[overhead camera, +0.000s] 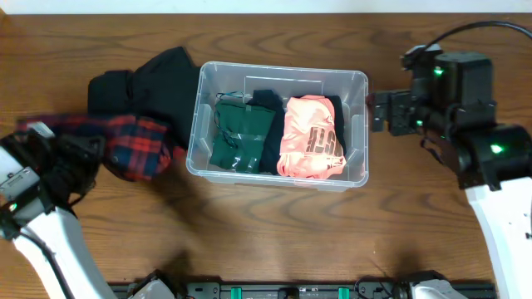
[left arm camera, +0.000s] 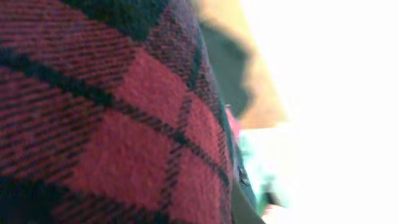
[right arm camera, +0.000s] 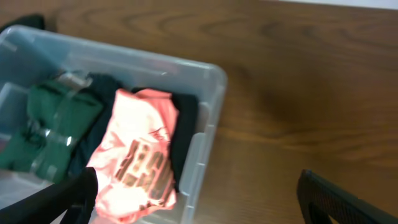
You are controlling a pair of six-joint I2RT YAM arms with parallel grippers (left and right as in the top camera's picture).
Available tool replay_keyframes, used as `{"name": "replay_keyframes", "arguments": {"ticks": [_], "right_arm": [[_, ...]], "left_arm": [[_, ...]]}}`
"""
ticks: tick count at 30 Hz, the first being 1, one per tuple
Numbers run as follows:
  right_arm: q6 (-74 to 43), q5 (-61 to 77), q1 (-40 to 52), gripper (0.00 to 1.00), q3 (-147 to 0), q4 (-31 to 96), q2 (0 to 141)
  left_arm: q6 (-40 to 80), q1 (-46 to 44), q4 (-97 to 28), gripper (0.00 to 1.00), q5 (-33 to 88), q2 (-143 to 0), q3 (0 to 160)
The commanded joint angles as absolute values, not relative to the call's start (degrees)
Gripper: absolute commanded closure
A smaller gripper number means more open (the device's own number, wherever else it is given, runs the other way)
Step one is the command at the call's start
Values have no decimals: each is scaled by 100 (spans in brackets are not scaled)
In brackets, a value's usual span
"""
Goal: Pack container
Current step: 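Grasp the red plaid shirt with the left gripper and lift, then lay the plaid shirt into the bin and press it flat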
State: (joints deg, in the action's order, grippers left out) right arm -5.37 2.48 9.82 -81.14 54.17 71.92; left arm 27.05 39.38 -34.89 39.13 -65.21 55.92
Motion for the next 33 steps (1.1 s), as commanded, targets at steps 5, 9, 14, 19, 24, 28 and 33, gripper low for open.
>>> {"name": "replay_keyframes", "arguments": {"ticks": [5,9,14,19,24,28,33], "right_arm": [[-519,110,187,1,-8090,5551,6700],[-574,132,-99,1,-8090,5625,6608],[-574,137,-158,1,-8088,5655,6598],[-572,176,-158,1,-8088,5666,6598],[-572,193,-158,1,-8088,5666,6600],[-574,196,-156,1,-8088,5697,6600],[-574,200,-152,1,-8088,5706,6600]], "left_arm": [[2888,3726,-3395,94,5623,-5839,6451],[3251,3391,-3201,94,5988,-5795,6523],[3664,2825,-2987,94,6101,-5776,6523],[4206,1994,-2987,94,5245,-5655,6501],[4969,668,-2899,94,3188,-5417,6442],[5201,-467,-2851,94,1931,-5419,6429],[5522,-1546,-2576,94,980,-5686,6392]]}}
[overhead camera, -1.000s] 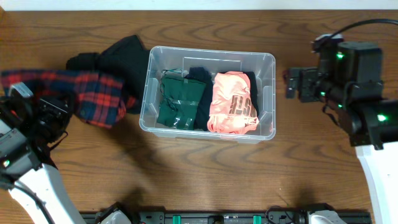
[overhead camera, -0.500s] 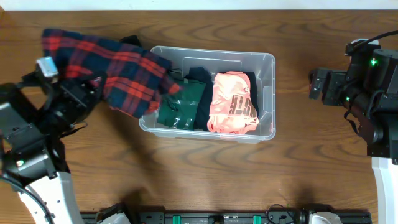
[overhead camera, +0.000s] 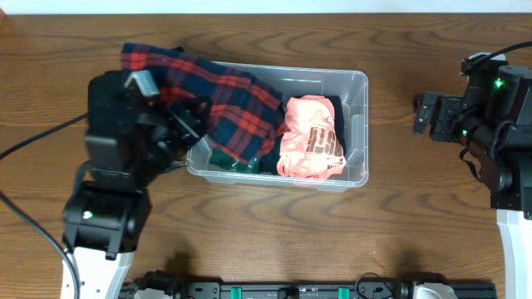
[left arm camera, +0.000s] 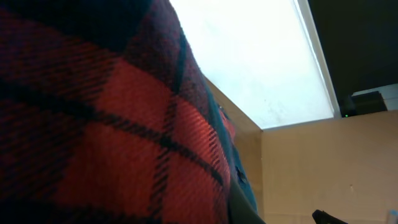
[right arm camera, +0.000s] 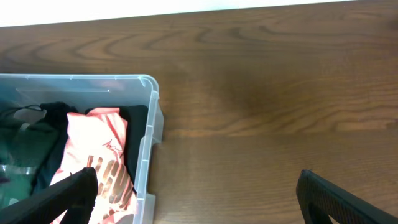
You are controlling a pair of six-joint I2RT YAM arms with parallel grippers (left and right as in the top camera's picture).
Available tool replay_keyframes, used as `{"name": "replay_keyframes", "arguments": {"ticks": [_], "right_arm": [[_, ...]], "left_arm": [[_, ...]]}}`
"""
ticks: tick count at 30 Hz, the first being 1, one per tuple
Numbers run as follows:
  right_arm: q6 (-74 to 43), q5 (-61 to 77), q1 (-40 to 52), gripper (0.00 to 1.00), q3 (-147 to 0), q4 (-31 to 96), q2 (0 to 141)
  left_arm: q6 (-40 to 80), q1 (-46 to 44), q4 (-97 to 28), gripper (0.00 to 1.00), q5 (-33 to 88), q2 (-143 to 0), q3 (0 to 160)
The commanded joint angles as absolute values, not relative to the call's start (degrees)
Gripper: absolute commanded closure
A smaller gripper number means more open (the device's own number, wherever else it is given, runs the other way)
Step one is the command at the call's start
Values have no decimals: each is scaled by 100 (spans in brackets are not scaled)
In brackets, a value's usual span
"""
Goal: Pack container
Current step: 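Lay the plaid shirt into the bin and press it flat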
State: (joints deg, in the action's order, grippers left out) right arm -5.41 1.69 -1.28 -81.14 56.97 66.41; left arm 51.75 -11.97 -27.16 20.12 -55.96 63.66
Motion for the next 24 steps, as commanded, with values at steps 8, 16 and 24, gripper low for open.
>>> {"name": "replay_keyframes", "arguments": {"ticks": [8,16,24], "right_arm": [[-572,390,-148,1,-8088,5723,6600],[-569,390,-148,1,-8088,5723,6600],[-569,390,-148,1,-8088,5723,6600]], "left_arm": [[6283,-2539,-2145,94,-130,-6541,6392],[6947,-2921,-1424,94,-412,-7297,6392],[7363,-3133,-1892,94,-438,-7684,6386]]}}
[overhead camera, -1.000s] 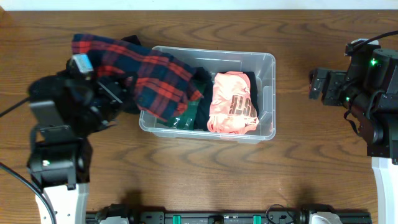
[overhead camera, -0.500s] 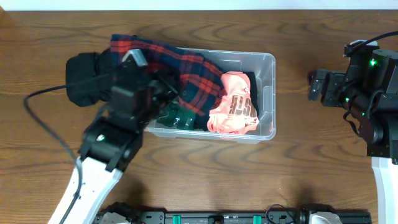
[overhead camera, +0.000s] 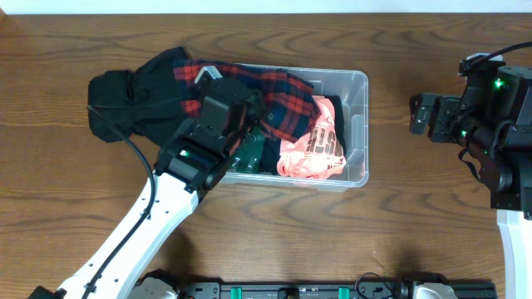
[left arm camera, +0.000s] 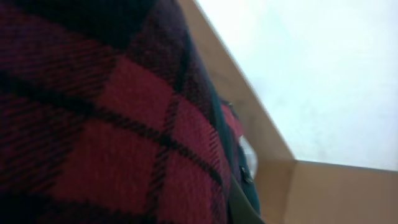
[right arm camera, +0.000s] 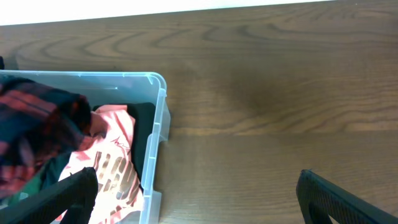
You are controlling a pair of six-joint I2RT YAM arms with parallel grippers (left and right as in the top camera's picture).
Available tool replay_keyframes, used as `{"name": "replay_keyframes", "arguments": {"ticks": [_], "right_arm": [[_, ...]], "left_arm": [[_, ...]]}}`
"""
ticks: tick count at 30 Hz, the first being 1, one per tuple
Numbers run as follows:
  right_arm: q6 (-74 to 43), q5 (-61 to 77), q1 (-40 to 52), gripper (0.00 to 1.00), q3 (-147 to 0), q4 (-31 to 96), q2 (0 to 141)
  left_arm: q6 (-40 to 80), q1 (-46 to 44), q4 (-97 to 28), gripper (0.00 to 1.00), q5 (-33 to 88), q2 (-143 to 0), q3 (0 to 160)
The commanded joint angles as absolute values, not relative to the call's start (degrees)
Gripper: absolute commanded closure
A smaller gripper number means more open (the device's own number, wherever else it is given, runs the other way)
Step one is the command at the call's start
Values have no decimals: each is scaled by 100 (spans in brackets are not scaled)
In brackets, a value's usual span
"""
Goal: Pack container
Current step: 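Lay the plaid shirt into the bin and press it flat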
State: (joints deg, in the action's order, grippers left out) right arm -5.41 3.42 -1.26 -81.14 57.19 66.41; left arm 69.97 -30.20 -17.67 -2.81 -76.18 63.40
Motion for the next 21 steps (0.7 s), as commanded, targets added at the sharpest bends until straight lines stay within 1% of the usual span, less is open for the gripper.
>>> {"name": "replay_keyframes", "arguments": {"ticks": [1,5,8,9,10,11,14,17,19,21], "right_arm": [[-569,390,-148,1,-8088,5721,6600],[-565,388,-148,1,-8088,5721,6600],[-565,388,-148,1,-8088,5721,6600],[-565,388,-148,1,-8088,5721,6600],[-563,388,-148,1,-8088,5721,6600],[-563,388,-148,1,-8088,5723,6600],[-548,388,-148,1,-8088,5721,6600],[-548,388,-148,1,-8088,5721,6600],[-548,388,-148,1,-8088,5721,6600],[-548,388,-148,1,-8088,5721,6602]], "left_arm": [[7498,-3159,-2043,92,-438,-7738,6386],[7913,-3258,-2821,91,-384,-8031,6386],[8388,-3267,-3393,90,-128,-8180,6386],[8442,-3267,-3522,88,-60,-8200,6386],[8436,-3267,-3594,70,5,-8197,6386],[8433,-3267,-3597,61,67,-8187,6386],[8300,-3267,-3356,53,191,-8014,6388],[7747,-3267,-2845,39,183,-7712,6396],[7382,-3264,-2611,35,21,-7456,6445],[6910,-3264,-2504,35,-248,-7216,6488]]}}
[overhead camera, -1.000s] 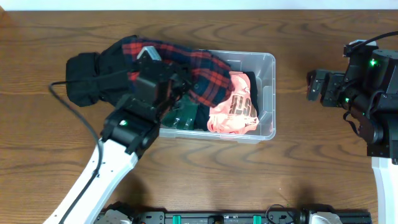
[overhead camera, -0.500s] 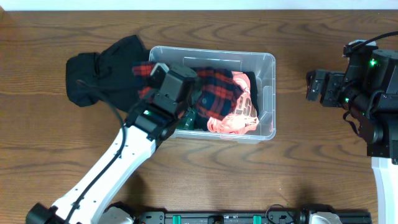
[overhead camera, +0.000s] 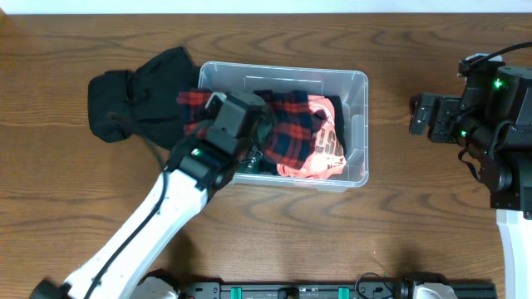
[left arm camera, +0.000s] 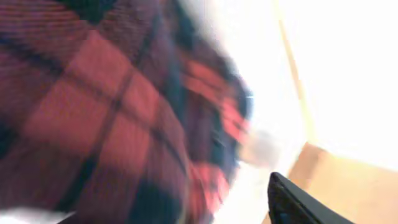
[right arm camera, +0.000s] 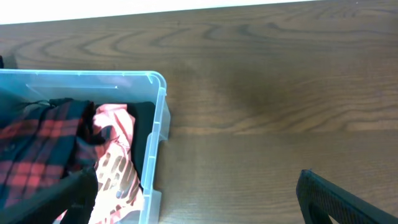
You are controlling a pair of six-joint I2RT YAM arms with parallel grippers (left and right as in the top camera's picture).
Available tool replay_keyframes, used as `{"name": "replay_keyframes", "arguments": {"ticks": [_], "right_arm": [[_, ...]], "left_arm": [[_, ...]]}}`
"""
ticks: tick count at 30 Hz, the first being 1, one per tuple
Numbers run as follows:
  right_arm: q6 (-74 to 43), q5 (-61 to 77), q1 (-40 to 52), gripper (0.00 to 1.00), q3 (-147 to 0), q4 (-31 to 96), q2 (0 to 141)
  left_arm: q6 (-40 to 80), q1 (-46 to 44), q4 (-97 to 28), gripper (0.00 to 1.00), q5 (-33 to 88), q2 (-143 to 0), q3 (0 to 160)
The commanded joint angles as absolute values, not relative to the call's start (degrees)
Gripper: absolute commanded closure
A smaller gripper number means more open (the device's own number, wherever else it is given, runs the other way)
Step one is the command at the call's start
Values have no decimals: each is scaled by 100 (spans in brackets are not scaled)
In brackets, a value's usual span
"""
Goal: Pack container
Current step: 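Lay the plaid shirt into the bin and press it flat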
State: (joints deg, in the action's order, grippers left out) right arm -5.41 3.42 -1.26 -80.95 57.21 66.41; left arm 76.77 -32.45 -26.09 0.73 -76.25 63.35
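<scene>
A clear plastic container (overhead camera: 357,124) stands mid-table. In it a red plaid shirt (overhead camera: 287,124) lies across the middle, over a green garment and partly over a pink shirt (overhead camera: 326,154). My left gripper (overhead camera: 253,129) is over the container's left half, right at the plaid shirt (left arm camera: 106,118), which shows blurred in the left wrist view. One of its fingers (left arm camera: 301,202) stands apart from the cloth, so the jaws look open. My right gripper (right arm camera: 199,208) is open and holds nothing, over bare wood to the right of the container (right arm camera: 158,118).
A black garment (overhead camera: 133,91) lies crumpled on the table against the container's left wall. Wooden table (overhead camera: 266,241) runs in front of and to the right of the container. The right arm's body (overhead camera: 499,141) is at the far right edge.
The plaid shirt has dropped lower into the container, now over its middle. The left gripper's finger stands clear of the cloth, where before cloth filled the view. The right arm has not moved.
The left gripper first held the plaid shirt at the table's far left, with the right gripper close to the container. Then the shirt hung over the container's left rim and the right arm had drawn back. It then draped across the contents and now lies inside.
</scene>
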Motion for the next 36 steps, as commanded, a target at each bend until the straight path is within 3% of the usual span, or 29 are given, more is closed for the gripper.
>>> {"name": "replay_keyframes", "arguments": {"ticks": [1,5,9,13,17,25,36], "right_arm": [[-548,388,-148,1,-8088,5723,6600],[-548,388,-148,1,-8088,5721,6602],[-548,386,-148,1,-8088,5721,6602],[-548,388,-148,1,-8088,5723,6602],[-548,386,-148,1,-8086,5723,6615],[-548,386,-148,1,-8086,5728,6740],[-545,386,-148,1,-8086,5725,6860]], "left_arm": [[6641,-3264,-2491,36,-497,-7076,6497],[5513,-3264,-2471,37,-998,-6742,6497],[5155,-3227,-2447,38,-1087,-6687,6497],[4733,-3052,-2436,75,-1584,-6810,6497],[4421,-2770,-2617,86,-1662,-7172,6497],[4357,-2401,-3380,88,-1590,-8278,6486],[4453,-2405,-3271,89,-405,-10186,6423]]}}
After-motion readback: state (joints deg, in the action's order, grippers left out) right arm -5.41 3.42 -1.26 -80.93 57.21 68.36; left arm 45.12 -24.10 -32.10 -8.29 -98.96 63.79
